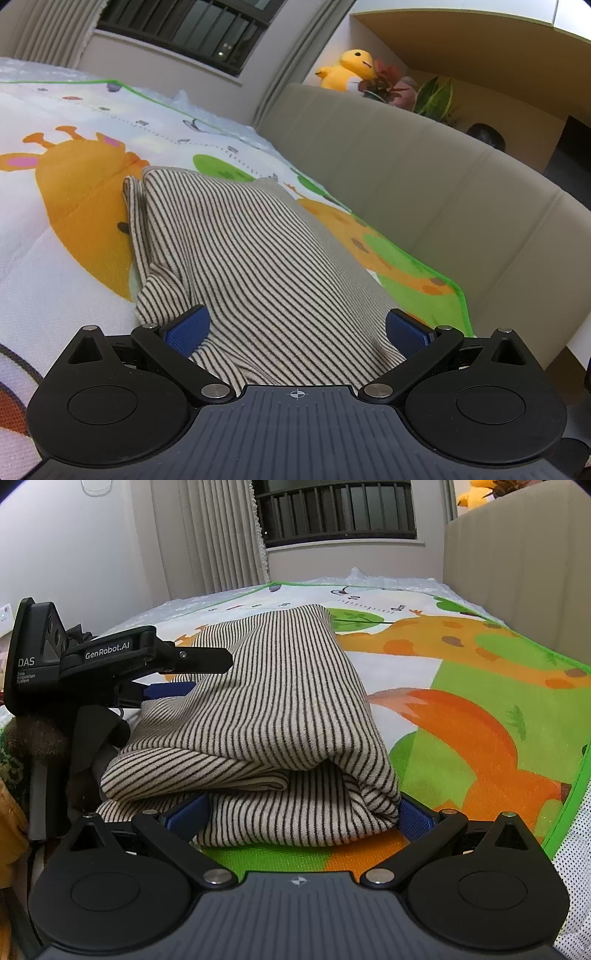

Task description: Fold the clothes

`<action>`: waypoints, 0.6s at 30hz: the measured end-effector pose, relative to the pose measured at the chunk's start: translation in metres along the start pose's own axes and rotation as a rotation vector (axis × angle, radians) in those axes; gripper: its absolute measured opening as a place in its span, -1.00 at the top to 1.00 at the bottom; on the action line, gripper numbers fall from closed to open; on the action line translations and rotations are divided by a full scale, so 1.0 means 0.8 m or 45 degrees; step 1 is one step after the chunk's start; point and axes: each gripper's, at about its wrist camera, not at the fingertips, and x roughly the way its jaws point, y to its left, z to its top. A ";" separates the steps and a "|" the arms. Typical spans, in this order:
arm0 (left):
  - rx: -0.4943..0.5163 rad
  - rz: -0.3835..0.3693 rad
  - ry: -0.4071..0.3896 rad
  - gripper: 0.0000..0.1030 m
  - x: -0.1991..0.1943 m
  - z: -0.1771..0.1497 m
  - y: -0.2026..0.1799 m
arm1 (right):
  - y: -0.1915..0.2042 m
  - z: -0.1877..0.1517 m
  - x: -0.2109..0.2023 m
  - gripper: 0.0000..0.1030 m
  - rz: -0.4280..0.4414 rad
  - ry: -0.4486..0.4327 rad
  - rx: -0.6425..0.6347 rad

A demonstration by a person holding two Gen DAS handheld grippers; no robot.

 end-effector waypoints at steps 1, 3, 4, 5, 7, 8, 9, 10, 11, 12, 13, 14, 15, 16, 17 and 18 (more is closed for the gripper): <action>0.000 -0.001 0.000 -1.00 0.000 0.000 0.000 | -0.001 -0.001 0.000 -1.00 0.004 -0.005 -0.005; -0.002 -0.001 0.000 -1.00 0.000 0.000 0.000 | -0.001 -0.004 0.000 -1.00 0.013 -0.009 -0.022; -0.002 -0.002 0.000 -1.00 0.000 0.000 0.000 | -0.001 -0.004 0.000 -1.00 0.015 -0.003 -0.030; -0.003 -0.002 0.000 -1.00 0.000 0.000 0.000 | -0.001 -0.002 0.001 -1.00 0.016 0.012 -0.037; -0.004 -0.002 0.002 -1.00 0.000 0.000 0.000 | -0.002 0.003 0.003 -1.00 0.029 0.053 -0.068; -0.002 0.000 0.003 -1.00 0.000 0.000 0.000 | -0.003 0.006 0.004 -1.00 0.043 0.073 -0.089; 0.005 0.007 0.010 -1.00 0.001 0.001 -0.002 | -0.004 0.009 0.005 -1.00 0.062 0.090 -0.111; 0.013 0.014 0.017 -1.00 0.002 0.001 -0.003 | -0.006 0.012 0.003 -1.00 0.077 0.095 -0.133; 0.021 0.021 0.024 -1.00 0.003 0.001 -0.005 | -0.007 0.015 -0.001 -1.00 0.087 0.088 -0.157; 0.028 0.028 0.031 -1.00 0.003 0.002 -0.006 | -0.008 0.017 -0.006 -1.00 0.097 0.080 -0.181; 0.037 0.037 0.040 -1.00 0.004 0.002 -0.008 | -0.008 0.020 -0.013 -1.00 0.095 0.053 -0.219; 0.054 0.052 0.058 -1.00 0.006 0.004 -0.012 | -0.006 0.021 -0.023 -1.00 0.080 0.004 -0.281; 0.073 0.067 0.075 -1.00 0.007 0.005 -0.015 | -0.002 0.023 -0.034 -1.00 0.067 -0.043 -0.361; 0.093 0.082 0.091 -1.00 0.009 0.006 -0.019 | 0.003 0.024 -0.044 -0.98 0.057 -0.081 -0.444; 0.110 0.100 0.100 -1.00 0.009 0.007 -0.022 | 0.008 0.023 -0.053 -0.95 0.052 -0.104 -0.521; 0.117 0.114 0.101 -1.00 0.008 0.008 -0.025 | 0.014 0.022 -0.060 -0.80 0.053 -0.117 -0.599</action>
